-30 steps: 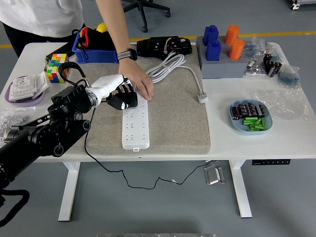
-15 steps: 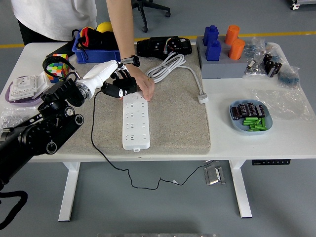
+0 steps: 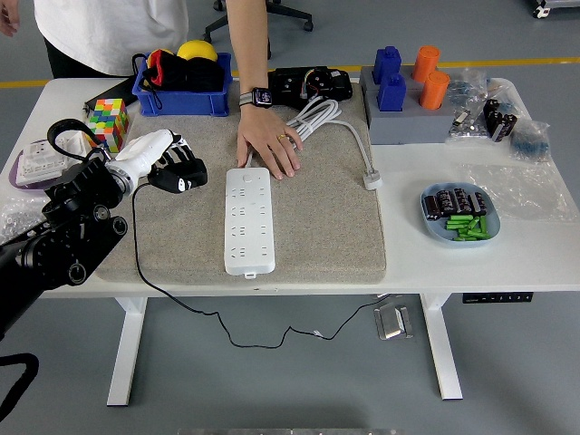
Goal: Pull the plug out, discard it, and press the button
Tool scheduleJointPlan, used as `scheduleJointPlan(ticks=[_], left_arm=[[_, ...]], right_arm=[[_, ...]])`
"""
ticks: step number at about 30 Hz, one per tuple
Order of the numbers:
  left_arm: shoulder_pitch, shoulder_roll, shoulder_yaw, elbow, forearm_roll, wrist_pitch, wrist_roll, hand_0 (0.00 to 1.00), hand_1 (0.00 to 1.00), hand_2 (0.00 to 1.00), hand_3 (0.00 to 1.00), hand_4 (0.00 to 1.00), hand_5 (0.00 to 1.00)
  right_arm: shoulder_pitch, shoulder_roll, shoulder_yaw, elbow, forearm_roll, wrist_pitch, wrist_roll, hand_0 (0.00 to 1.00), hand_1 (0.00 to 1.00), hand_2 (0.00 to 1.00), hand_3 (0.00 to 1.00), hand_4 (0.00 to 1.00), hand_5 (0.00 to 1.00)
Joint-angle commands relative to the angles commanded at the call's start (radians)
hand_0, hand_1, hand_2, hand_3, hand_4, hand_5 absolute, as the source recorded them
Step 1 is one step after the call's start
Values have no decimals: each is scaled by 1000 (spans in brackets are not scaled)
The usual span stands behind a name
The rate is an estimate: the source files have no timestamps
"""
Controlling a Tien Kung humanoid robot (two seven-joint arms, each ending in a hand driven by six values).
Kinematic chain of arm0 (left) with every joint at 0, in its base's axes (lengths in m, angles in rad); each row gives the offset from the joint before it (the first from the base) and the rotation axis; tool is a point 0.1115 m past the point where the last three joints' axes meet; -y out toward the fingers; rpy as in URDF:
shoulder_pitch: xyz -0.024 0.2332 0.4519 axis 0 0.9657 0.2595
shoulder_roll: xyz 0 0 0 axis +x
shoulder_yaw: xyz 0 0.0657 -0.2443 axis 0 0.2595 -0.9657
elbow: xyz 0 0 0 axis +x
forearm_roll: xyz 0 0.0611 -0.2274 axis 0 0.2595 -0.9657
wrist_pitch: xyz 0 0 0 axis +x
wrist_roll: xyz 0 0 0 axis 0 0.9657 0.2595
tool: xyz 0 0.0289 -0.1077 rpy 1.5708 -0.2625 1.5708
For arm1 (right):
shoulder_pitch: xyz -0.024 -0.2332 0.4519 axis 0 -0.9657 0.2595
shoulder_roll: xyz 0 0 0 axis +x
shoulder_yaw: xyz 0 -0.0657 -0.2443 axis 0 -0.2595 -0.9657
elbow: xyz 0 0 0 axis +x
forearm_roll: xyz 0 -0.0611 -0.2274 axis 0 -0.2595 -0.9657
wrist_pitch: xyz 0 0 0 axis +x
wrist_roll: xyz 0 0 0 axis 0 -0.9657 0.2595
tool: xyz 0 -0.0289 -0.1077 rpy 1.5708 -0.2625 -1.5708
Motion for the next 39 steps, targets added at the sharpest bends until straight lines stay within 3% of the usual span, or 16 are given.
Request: scheduleJointPlan(ticks=[3, 4, 9, 10, 15, 16, 21, 22, 26, 27, 28, 33, 34, 39], left_arm=[[0, -3, 9, 2, -9, -7, 4, 631, 516, 516, 588, 666, 2], [0, -3, 12, 1, -12, -15, 11, 720, 711, 664, 713, 824, 2], [-1, -2, 9, -6, -10, -43, 46, 720, 711, 664, 713, 824, 2], [-2, -2, 7, -8, -11, -55, 59, 883, 944, 927, 944, 998, 119], [-8, -1, 7, -15, -15, -90, 96, 883, 944, 927, 944, 998, 119], [-8, -1, 7, -15, -14, -90, 97, 980, 998, 998, 998, 998, 228], [-9, 3, 0, -52, -6, -74, 90, 980, 998, 998, 998, 998, 228], [-9, 4, -4, -67, -7, -63, 81, 976, 998, 998, 998, 998, 275], [-14, 1, -3, -126, -20, 4, 10, 976, 998, 998, 998, 998, 275], [-17, -1, 3, -138, -25, 15, -8, 976, 998, 998, 998, 998, 275], [-20, -3, 8, -143, -28, 20, -17, 881, 895, 875, 944, 885, 415], [-61, -17, 93, -136, -78, 16, -25, 881, 895, 875, 944, 885, 415], [-71, -18, 119, -128, -95, 9, -18, 779, 694, 658, 901, 784, 192], [-113, -39, 213, -75, -162, -12, 10, 779, 694, 658, 901, 784, 192]], right_arm=[[0, -1, -1, 1, 0, 0, 0, 767, 729, 724, 713, 883, 658], [0, -1, -1, 1, 0, 0, 0, 767, 729, 724, 713, 883, 658], [-3, 0, 0, -1, -2, 0, 0, 767, 729, 724, 713, 883, 658], [-4, 0, 0, -2, -2, 0, 0, 767, 729, 724, 713, 883, 658], [-3, 0, 2, -3, -3, 0, 0, 767, 729, 724, 713, 883, 658], [-3, 0, 1, -2, -2, 1, 0, 767, 729, 724, 713, 883, 658], [-2, -1, 3, -1, -2, 0, 0, 767, 729, 724, 713, 883, 658], [-2, -1, 3, -2, -2, 0, 0, 767, 729, 724, 713, 883, 658], [-2, 0, 1, -2, -2, 0, 0, 767, 729, 724, 713, 883, 658], [-2, 0, 0, -2, -1, 0, 0, 767, 729, 724, 713, 883, 658], [-1, 0, -1, -2, -1, 0, 0, 767, 729, 724, 713, 883, 658], [2, -1, -8, 0, 2, 1, 0, 767, 729, 724, 713, 883, 658], [3, -2, -10, 0, 2, 1, 0, 767, 729, 724, 713, 883, 658], [6, -7, -13, -2, 2, 0, 0, 767, 729, 724, 713, 883, 658]])
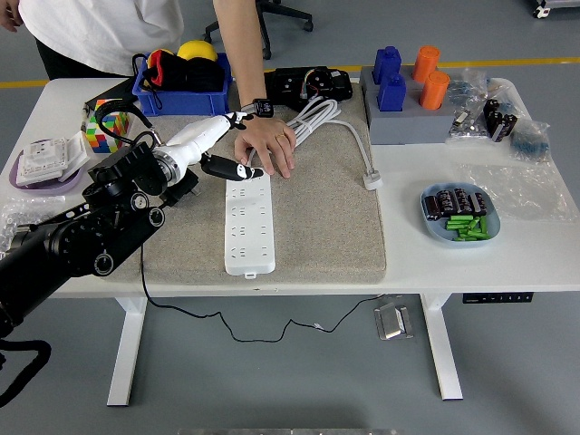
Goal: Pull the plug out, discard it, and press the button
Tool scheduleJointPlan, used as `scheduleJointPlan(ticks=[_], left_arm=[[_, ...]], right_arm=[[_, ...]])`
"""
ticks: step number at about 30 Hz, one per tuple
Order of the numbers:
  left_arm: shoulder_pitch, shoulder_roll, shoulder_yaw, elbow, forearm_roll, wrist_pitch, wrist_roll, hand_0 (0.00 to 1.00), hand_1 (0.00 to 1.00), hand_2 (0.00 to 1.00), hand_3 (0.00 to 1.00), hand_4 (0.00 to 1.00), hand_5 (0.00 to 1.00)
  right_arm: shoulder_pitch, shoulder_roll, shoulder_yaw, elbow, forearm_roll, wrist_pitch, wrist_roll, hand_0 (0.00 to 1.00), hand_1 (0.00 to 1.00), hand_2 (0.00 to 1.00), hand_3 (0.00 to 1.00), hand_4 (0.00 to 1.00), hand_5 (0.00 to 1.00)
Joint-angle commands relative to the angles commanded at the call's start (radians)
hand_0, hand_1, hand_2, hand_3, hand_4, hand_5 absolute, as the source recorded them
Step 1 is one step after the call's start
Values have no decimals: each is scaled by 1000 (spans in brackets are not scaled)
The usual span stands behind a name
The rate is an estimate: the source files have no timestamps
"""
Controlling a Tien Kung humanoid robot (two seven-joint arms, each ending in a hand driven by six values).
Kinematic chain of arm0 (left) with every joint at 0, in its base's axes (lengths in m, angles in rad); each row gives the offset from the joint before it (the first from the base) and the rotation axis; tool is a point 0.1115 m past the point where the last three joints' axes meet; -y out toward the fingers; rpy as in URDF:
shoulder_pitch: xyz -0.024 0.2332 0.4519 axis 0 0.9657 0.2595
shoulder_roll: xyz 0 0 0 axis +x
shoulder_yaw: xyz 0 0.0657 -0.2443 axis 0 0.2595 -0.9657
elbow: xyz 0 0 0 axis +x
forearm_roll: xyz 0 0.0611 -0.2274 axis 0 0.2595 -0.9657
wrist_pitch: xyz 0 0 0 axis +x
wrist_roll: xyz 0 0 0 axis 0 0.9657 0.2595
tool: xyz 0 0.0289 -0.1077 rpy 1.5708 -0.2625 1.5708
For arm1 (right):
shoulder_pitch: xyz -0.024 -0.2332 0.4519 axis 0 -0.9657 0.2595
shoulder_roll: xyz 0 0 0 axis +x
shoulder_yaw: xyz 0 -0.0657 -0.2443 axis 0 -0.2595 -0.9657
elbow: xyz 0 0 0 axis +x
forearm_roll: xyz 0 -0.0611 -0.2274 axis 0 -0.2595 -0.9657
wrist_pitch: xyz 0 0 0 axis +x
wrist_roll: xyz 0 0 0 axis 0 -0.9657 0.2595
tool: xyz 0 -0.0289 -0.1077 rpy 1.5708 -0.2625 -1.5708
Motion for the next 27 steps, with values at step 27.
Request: scheduleJointPlan(ticks=[27], left_arm=[[-81, -63, 133, 151, -194, -92, 174, 77, 13, 121, 751, 2, 2]], right_arm=[[4, -7, -21, 0, 6, 0, 0, 767, 729, 724, 713, 883, 658]])
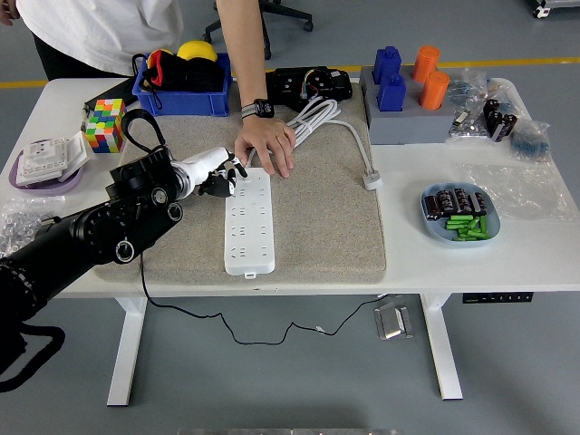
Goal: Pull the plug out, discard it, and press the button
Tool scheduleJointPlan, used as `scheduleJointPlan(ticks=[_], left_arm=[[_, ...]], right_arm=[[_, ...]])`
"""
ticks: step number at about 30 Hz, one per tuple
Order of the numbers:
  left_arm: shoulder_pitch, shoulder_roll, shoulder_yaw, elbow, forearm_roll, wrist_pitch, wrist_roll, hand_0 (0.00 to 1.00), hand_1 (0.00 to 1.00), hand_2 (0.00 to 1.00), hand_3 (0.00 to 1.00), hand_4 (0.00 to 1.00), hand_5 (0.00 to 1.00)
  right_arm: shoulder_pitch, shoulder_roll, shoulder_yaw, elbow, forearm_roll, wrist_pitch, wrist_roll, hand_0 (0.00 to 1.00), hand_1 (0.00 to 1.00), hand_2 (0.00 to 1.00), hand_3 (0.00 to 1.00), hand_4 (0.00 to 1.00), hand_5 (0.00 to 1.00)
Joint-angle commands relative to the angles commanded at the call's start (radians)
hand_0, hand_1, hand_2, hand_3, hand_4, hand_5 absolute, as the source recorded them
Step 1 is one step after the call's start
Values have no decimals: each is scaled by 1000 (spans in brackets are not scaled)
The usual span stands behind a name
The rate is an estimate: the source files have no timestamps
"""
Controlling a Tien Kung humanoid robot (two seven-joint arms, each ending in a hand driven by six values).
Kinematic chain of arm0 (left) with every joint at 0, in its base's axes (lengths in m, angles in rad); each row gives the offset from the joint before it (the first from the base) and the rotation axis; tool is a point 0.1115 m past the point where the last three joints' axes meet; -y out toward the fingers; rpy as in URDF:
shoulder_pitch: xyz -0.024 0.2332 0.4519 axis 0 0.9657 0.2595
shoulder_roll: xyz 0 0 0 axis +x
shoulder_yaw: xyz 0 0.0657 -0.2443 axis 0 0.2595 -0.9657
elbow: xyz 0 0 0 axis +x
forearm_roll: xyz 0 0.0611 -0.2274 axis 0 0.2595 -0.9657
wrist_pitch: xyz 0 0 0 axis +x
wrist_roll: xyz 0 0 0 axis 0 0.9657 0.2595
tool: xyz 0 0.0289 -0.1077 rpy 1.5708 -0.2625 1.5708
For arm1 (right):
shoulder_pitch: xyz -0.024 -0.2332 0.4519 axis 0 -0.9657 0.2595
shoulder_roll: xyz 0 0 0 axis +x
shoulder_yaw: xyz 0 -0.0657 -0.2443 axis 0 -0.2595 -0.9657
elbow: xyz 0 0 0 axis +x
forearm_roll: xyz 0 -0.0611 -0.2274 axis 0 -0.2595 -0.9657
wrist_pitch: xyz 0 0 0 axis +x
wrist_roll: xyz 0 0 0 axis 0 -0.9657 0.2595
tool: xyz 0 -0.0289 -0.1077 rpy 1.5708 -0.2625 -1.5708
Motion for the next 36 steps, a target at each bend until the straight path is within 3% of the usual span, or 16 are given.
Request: scheduleJointPlan(ticks=[17, 29, 36], left_arm=[[-8, -24, 48, 25, -24, 3, 11, 77, 12, 123, 743, 2, 2], [-11, -20, 21, 10, 0, 9, 11, 76, 12, 123, 743, 2, 2], [-12, -22, 59, 16, -21, 4, 18, 76, 12, 123, 739, 2, 2]], right_arm=[[0, 0, -5, 0, 0, 0, 0, 767, 729, 724, 713, 883, 658], [-1, 1, 1, 0, -1, 0, 0, 767, 729, 724, 713, 883, 658], [0, 1, -1, 1, 0, 0, 0, 767, 729, 724, 713, 883, 658]])
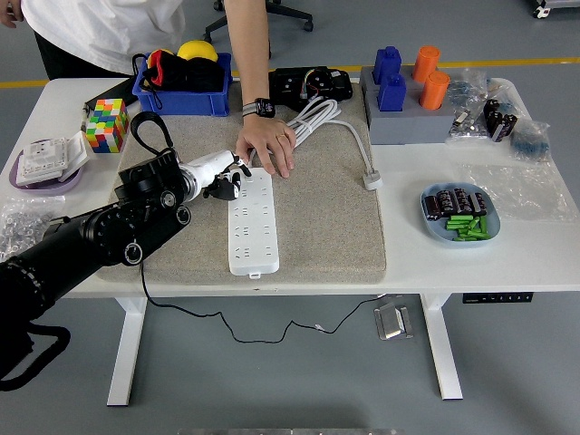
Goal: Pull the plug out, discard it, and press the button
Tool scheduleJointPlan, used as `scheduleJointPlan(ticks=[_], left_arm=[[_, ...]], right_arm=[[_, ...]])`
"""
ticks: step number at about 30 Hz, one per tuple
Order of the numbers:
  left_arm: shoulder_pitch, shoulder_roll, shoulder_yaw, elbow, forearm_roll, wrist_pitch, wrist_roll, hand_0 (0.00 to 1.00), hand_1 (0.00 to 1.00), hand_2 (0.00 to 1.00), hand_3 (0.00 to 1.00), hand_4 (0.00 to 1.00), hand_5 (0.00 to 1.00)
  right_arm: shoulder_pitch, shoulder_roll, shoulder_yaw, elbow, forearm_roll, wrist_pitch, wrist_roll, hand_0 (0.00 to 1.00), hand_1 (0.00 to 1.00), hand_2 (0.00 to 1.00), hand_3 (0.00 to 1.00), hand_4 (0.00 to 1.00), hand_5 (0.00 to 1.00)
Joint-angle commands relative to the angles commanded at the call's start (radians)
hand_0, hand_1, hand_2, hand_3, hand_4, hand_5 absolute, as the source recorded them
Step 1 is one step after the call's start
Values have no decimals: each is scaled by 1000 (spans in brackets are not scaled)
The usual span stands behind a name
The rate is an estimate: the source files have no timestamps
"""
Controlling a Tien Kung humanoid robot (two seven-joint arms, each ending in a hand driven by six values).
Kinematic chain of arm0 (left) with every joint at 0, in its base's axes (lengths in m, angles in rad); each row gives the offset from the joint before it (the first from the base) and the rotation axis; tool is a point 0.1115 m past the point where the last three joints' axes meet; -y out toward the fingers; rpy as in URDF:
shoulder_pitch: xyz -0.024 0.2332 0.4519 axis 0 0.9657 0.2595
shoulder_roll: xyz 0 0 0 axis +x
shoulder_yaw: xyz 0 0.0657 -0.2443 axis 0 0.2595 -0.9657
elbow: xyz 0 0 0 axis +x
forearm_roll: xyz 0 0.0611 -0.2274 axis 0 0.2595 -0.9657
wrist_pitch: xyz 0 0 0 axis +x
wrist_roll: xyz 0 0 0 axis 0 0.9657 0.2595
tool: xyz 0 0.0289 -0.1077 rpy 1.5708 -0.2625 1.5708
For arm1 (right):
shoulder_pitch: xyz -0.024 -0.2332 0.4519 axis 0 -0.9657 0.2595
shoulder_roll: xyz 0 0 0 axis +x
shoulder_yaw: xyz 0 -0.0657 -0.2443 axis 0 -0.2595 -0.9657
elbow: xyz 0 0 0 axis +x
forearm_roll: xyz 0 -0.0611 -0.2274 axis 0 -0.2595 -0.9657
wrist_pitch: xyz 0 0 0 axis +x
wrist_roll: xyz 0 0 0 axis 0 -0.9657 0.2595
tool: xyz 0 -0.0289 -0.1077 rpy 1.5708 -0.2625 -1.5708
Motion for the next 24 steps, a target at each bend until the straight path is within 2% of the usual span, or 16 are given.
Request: scheduleJointPlan(ticks=[20, 24], left_arm=[[-12, 2, 74, -2, -38, -6, 5, 76, 12, 123, 731, 2, 2], [-8, 7, 54, -10, -26, -3, -1, 76, 12, 123, 731, 2, 2]], right_arm=[[-1, 2, 5, -3, -2, 0, 0, 767, 729, 724, 713, 883, 658], [-1, 3, 6, -1, -2, 0, 0, 767, 729, 724, 713, 883, 658]])
